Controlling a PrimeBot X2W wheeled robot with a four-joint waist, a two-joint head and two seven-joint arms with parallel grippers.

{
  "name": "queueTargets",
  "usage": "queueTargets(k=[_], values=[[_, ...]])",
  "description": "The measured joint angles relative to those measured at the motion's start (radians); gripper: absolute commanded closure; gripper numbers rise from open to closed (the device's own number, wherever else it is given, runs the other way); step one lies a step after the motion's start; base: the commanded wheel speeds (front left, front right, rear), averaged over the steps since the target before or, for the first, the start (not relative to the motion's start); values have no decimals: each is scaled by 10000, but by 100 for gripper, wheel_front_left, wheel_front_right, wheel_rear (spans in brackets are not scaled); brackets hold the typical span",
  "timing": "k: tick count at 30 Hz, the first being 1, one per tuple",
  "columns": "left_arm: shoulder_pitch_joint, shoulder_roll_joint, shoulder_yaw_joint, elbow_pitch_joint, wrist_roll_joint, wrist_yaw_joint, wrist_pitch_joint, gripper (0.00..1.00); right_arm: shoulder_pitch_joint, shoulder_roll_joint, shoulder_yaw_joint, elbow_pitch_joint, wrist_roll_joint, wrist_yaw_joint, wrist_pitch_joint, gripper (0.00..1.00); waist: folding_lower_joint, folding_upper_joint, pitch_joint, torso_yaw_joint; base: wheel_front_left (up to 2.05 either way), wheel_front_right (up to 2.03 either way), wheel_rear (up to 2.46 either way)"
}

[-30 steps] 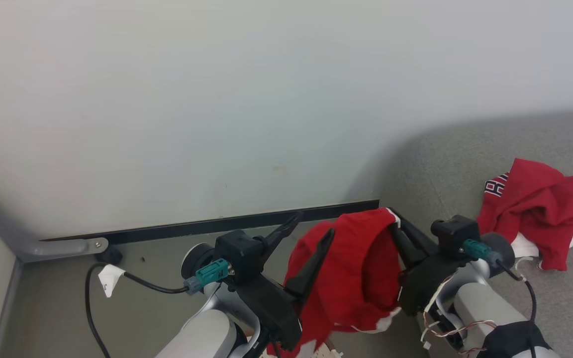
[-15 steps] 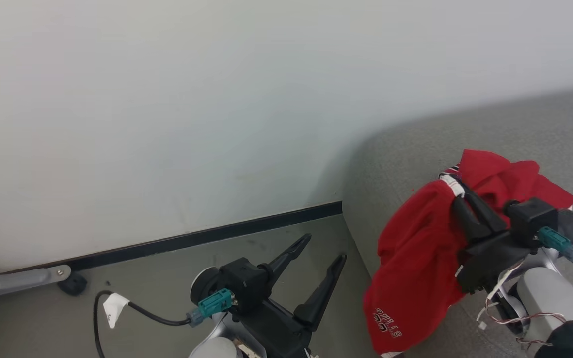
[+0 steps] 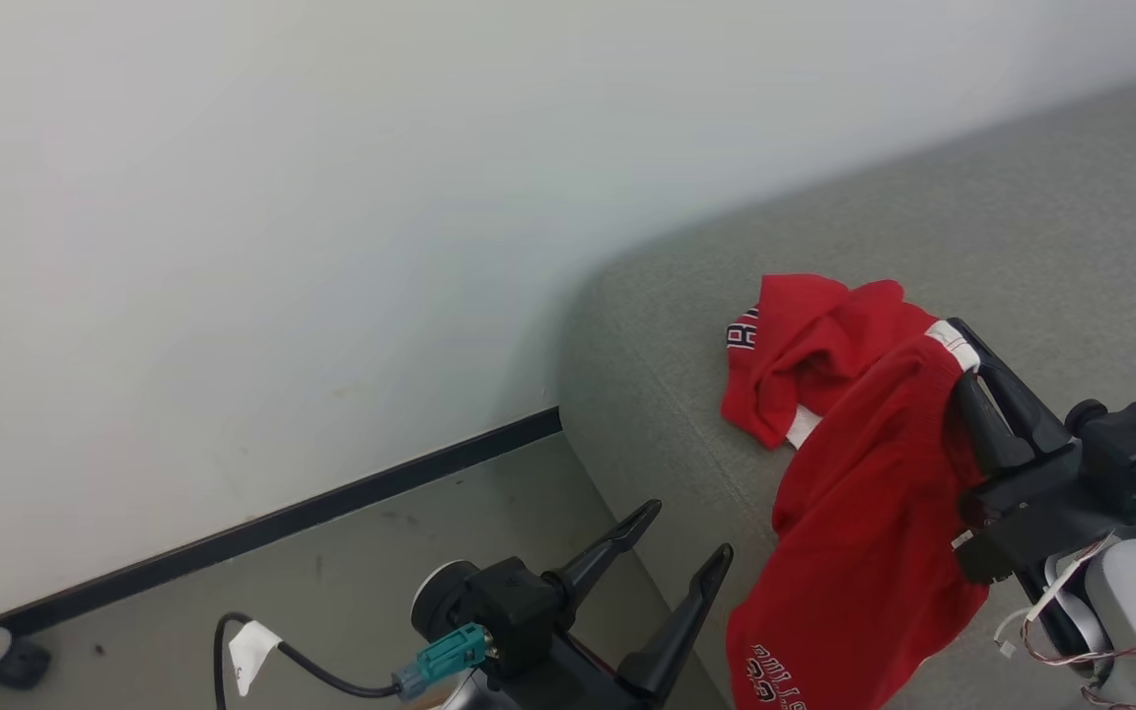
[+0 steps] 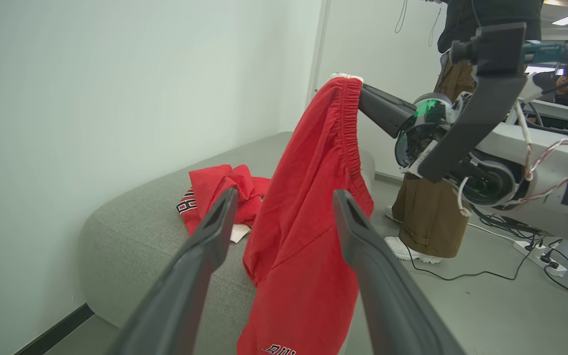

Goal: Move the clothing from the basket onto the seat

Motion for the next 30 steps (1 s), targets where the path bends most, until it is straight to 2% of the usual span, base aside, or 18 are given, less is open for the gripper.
queueTargets(k=[9,14,23,30], values=[[176,10,-165,-263,194,188,-52,0,-15,65,-125,-259,328,82,-27,100,0,0,114,-1185,0,0,0],[142,-8,-198,-282,370,207,35,0,-693,31,-481,138,616,125,-27,100,1,0,395,-1472,0,0,0],[-282,184,-132,-558,604,370,295,0,-3677,-414,-1486,1095,984,278,-21,100,3,0,1029,-1111,0,0,0],[-741,236,-136,-884,779,454,543,0,-5110,-1570,-2245,2178,1018,280,61,100,3,0,1521,-469,0,0,0]])
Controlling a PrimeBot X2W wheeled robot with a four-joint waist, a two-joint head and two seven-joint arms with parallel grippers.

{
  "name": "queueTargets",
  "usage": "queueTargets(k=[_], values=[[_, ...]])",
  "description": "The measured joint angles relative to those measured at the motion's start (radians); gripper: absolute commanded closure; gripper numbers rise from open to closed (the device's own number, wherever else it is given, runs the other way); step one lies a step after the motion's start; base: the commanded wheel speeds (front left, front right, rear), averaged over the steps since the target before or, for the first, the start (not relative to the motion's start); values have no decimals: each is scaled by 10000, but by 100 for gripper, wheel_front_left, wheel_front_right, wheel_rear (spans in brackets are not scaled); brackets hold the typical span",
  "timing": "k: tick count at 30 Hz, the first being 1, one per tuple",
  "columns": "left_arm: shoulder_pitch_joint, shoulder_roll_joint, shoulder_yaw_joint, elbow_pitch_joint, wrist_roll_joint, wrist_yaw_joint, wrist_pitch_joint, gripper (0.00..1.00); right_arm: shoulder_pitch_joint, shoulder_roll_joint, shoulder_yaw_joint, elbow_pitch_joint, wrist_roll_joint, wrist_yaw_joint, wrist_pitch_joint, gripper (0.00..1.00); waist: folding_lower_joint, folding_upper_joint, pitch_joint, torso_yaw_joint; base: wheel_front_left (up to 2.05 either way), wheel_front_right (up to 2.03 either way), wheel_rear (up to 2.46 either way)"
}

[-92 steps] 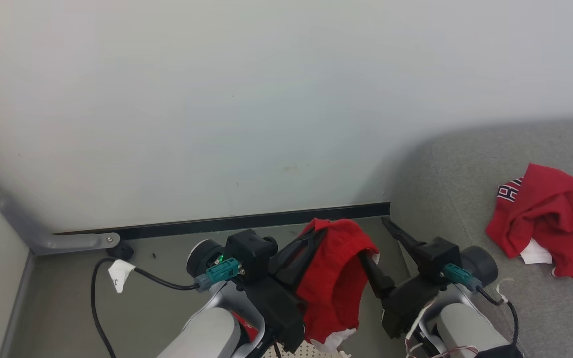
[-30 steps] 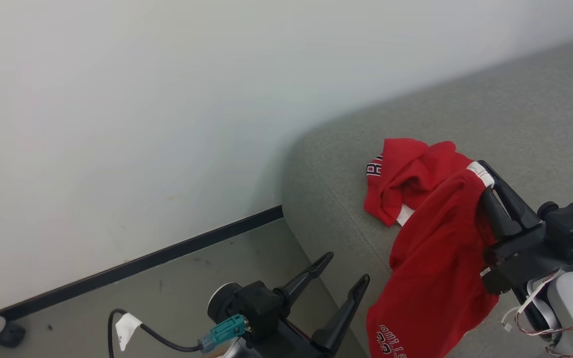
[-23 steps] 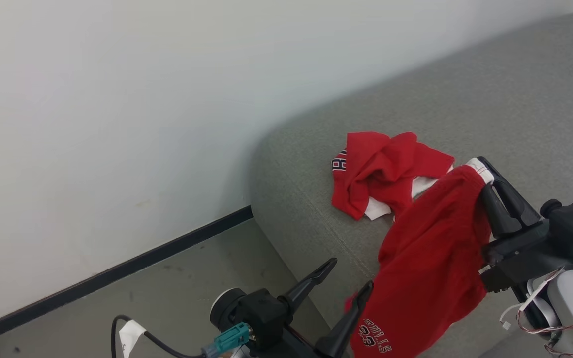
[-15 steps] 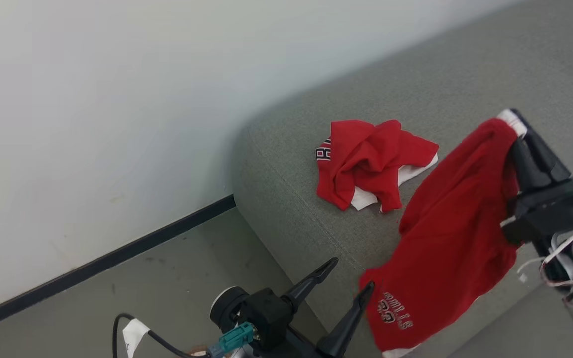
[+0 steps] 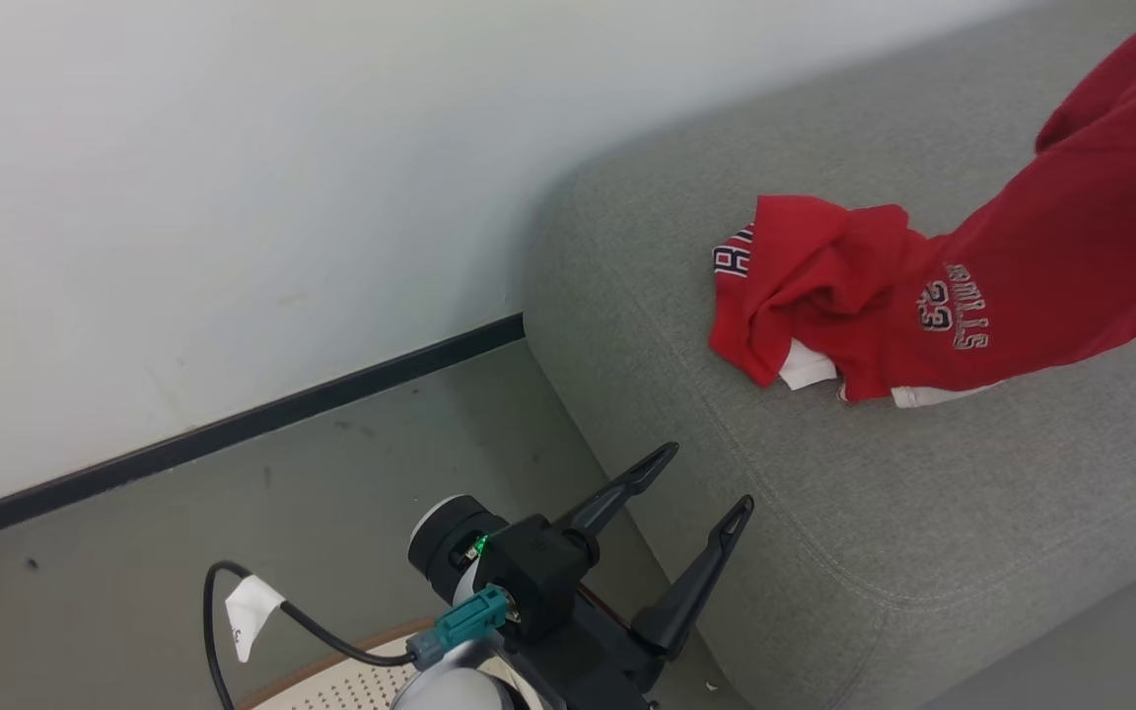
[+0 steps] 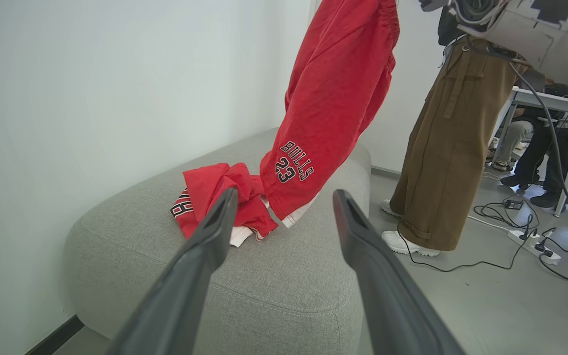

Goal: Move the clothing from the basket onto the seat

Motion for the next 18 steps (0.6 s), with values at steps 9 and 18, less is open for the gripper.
queueTargets(k=[9,18], values=[[-585,59,-13,-430,332,2,263,0,-932,-430,-153,1317,0,42,123,100,1,1,738,779,0,0,0],[-1337,23,-111,-805,633,0,589,0,-774,-88,-12,2842,113,82,173,100,1,1,1773,1531,0,0,0]])
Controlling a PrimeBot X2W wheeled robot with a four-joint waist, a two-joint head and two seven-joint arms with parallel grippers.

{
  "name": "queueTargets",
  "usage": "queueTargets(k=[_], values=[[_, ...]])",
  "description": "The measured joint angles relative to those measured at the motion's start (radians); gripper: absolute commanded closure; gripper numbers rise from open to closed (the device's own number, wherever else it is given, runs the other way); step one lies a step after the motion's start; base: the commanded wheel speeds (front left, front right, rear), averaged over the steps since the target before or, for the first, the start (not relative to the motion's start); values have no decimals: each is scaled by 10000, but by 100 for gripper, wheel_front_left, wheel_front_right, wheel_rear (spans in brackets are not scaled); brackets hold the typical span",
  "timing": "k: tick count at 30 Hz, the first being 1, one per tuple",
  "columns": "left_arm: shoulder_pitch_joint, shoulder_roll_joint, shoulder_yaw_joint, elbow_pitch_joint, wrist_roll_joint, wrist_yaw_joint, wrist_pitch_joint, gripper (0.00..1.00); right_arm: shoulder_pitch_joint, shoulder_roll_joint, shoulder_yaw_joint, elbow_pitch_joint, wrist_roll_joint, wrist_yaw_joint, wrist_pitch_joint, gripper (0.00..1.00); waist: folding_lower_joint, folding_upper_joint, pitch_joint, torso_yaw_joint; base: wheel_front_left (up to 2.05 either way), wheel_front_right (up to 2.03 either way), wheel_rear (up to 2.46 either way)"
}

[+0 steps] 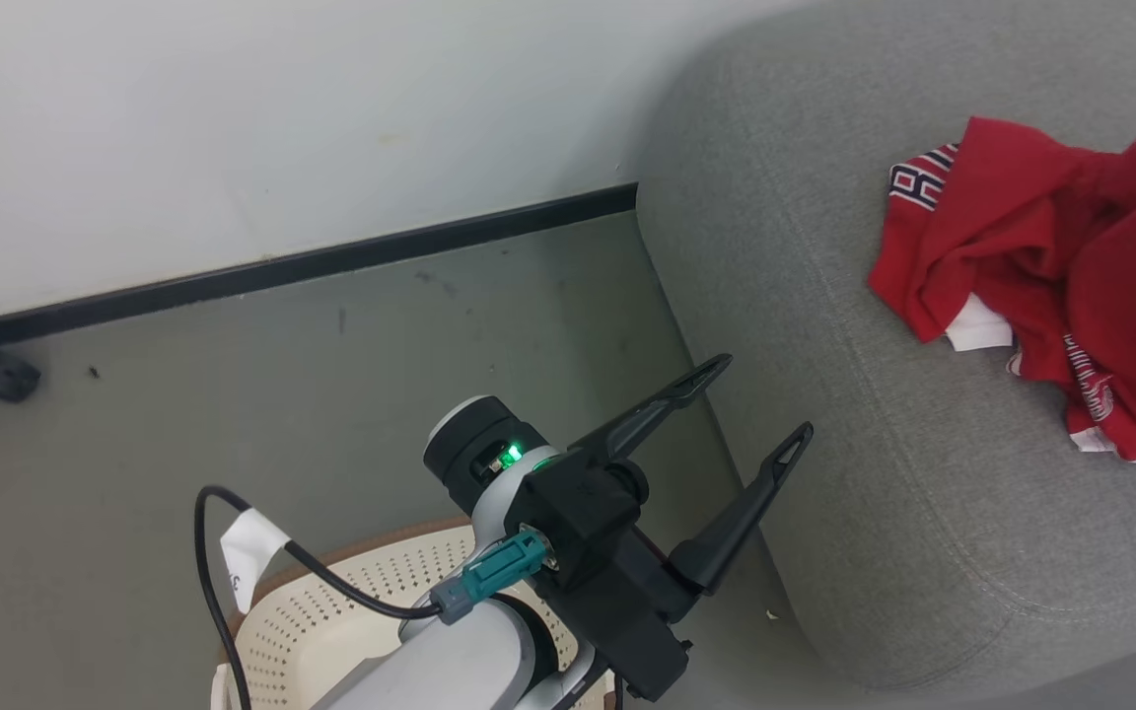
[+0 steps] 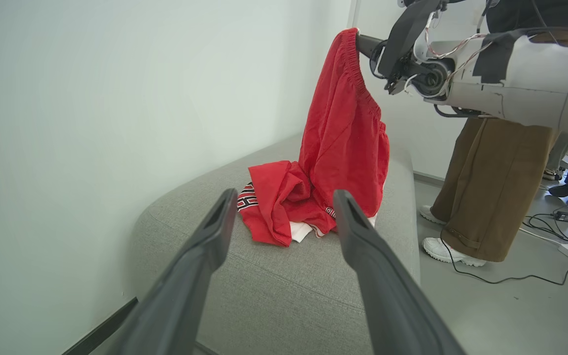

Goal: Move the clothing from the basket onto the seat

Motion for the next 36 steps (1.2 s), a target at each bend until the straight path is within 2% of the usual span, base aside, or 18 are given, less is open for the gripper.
queueTargets(k=[6,13,14,15,16,18,29,36], values=[[-303,15,-8,-50,71,-6,121,0,332,823,351,1239,-13,-12,-10,100,-1,0,733,552,0,0,0],[-487,82,67,31,221,-15,121,0,314,1517,688,2044,-71,-8,-58,100,-1,0,1233,964,0,0,0],[-497,88,79,56,222,-15,121,0,314,1565,715,2130,-111,-4,-71,97,0,1,1279,1002,0,0,0],[-504,90,90,81,230,-15,119,0,314,1597,746,2188,-127,0,-82,79,0,1,1317,1031,0,0,0],[-507,90,102,111,232,-15,117,0,314,1615,775,2228,-146,2,-84,56,0,0,1346,1055,0,0,0],[-525,98,132,161,232,-15,113,0,314,1630,846,2336,-194,6,-86,0,-1,1,1371,1073,0,0,0],[-556,276,370,316,230,13,-90,0,378,1946,1350,2497,-385,150,-180,0,-2,-1,1180,708,0,0,0],[-362,426,497,500,186,88,-201,0,1404,2176,1789,2042,-579,180,-188,0,-3,-1,940,404,0,0,0]])
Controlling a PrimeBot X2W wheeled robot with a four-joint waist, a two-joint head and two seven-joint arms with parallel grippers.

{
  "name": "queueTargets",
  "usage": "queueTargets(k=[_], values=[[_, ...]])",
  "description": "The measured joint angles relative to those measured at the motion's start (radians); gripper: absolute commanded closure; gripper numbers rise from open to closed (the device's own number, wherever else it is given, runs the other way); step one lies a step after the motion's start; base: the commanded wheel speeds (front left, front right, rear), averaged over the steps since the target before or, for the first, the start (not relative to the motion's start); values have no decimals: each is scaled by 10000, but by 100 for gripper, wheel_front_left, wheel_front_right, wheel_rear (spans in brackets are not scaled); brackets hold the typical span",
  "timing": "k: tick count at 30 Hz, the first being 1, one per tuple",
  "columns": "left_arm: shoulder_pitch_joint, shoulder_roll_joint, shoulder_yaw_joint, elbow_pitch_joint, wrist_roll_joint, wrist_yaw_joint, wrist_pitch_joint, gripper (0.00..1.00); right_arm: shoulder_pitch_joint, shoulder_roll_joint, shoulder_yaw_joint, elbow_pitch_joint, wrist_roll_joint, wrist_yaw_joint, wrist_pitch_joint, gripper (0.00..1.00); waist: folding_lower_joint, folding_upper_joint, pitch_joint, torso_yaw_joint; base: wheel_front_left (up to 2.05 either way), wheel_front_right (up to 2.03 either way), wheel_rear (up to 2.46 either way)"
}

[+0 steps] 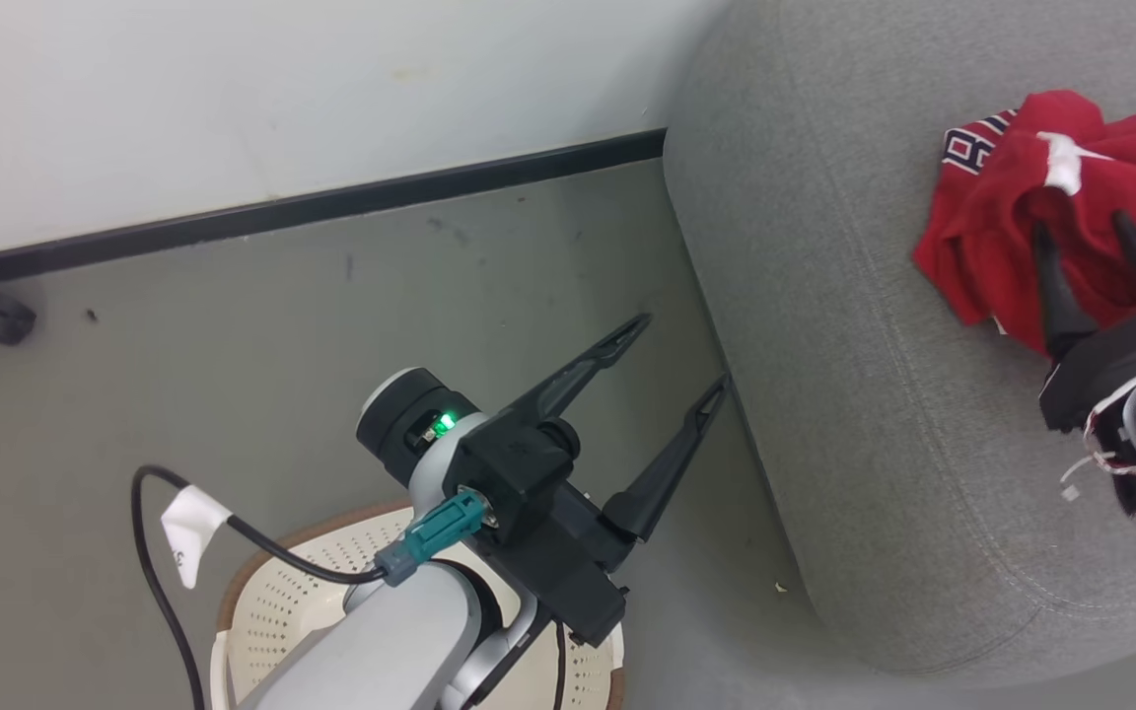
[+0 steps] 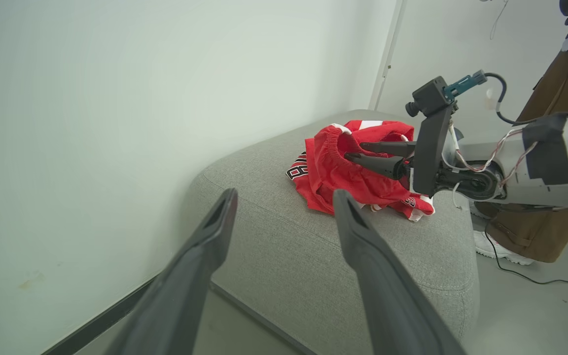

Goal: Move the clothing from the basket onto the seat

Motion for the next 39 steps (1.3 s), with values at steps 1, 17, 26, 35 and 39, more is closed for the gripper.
queueTargets(k=[1,17,26,35,39], values=[[2,4,38,15,-2,2,-36,0,156,6,42,-128,-58,0,0,0,0,0,-42,-42,0,0,0],[715,222,805,1034,-389,454,-692,0,1674,-307,19,-2569,-353,2,-21,0,-1,0,-1128,-249,0,0,0],[1430,428,1563,1695,-640,989,-1235,0,2772,-318,-255,-3795,-395,-115,-44,0,-1,-1,-1821,167,0,0,0],[2490,1016,2403,2293,-959,1379,-1511,0,3758,-90,-422,-4865,-418,-548,-71,0,-1,-1,-2503,641,0,0,0],[3122,1160,2863,2410,-1122,1513,-1609,0,4358,2,-522,-5371,-418,-773,-73,0,-2,-1,-2859,879,0,0,0]])
